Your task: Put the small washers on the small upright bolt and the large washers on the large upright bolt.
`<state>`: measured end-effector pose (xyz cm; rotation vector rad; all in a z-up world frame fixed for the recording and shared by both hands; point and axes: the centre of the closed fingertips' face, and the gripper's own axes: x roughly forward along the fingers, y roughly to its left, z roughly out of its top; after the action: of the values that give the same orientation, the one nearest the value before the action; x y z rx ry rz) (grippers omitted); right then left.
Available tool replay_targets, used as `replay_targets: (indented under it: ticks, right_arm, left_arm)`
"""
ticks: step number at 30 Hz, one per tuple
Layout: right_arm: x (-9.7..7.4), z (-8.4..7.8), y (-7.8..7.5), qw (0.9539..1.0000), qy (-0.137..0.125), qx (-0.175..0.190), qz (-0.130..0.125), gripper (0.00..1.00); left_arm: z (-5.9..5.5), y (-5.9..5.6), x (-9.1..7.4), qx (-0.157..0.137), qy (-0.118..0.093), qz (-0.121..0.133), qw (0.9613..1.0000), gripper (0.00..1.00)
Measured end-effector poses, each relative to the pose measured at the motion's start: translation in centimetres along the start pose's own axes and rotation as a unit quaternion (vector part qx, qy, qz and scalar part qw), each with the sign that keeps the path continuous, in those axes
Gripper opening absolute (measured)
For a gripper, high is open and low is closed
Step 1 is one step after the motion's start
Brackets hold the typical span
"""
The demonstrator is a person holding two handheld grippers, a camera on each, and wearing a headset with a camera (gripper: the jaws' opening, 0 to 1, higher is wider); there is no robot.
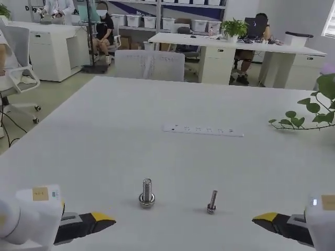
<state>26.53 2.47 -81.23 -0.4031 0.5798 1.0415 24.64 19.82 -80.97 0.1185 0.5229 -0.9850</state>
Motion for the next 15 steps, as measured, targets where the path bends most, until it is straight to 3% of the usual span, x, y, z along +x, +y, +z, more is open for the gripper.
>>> replay_targets:
  ticks: [15]
  right_arm:
    - [-0.25,-0.16,0.37,1.0,0.005,-0.001,-0.002,0.78]
  left_arm:
    - [-0.08,-0.37,0.02,0.002,0.0,-0.005,1.0,0.72]
